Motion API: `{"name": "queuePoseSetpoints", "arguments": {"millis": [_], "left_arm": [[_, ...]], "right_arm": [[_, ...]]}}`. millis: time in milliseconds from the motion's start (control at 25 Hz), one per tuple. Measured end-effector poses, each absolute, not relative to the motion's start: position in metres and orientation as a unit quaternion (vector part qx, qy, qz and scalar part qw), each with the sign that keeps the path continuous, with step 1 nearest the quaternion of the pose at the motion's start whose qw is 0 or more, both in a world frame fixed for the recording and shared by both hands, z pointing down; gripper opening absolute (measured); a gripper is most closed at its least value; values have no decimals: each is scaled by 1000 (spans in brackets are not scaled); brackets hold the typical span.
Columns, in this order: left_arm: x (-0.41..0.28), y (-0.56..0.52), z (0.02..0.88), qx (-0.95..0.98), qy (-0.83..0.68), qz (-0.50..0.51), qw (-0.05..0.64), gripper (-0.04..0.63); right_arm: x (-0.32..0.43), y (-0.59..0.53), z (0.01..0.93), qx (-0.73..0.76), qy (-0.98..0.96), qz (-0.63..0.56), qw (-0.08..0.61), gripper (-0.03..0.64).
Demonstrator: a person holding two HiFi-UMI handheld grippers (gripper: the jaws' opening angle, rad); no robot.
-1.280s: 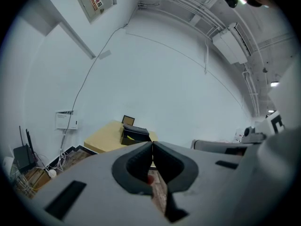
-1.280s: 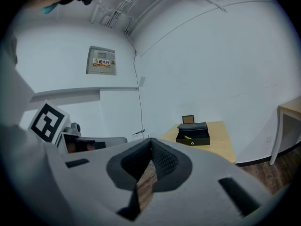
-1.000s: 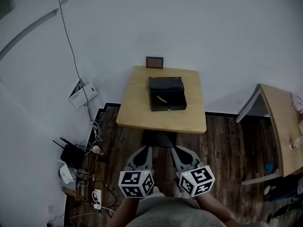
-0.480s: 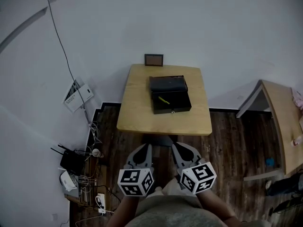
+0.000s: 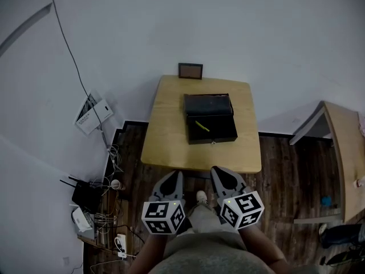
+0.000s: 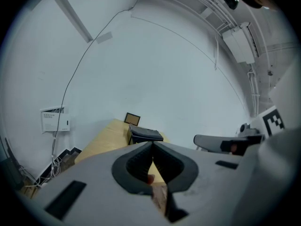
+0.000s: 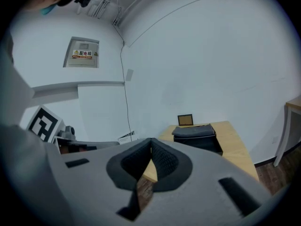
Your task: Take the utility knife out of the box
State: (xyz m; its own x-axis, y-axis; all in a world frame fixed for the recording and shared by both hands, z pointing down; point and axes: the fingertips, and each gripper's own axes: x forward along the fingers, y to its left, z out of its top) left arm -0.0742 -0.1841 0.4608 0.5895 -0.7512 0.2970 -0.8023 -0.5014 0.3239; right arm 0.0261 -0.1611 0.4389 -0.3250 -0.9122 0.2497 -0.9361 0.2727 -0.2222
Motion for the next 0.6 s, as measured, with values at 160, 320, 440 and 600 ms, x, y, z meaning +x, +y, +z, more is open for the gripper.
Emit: {"name": "queuePoseSetpoints", "arguments": {"millis": [160,320,440,600], "left_arm": [[-67,-217,461,859,-458,57,223,3],[-55,-250,461,854,-464,58,226,3],[-45,-271,462,852,-468,60,227,3],[-35,-297,464,845,-477,57,233,3]], "right_arm": [[38,-199,436,576,-800,163,41,0],[50,-236,434,568,-806,159,49,0],[60,-261,436,563,-809,161,53,0],[74,-292,441,556,-812,164,61,0]]}}
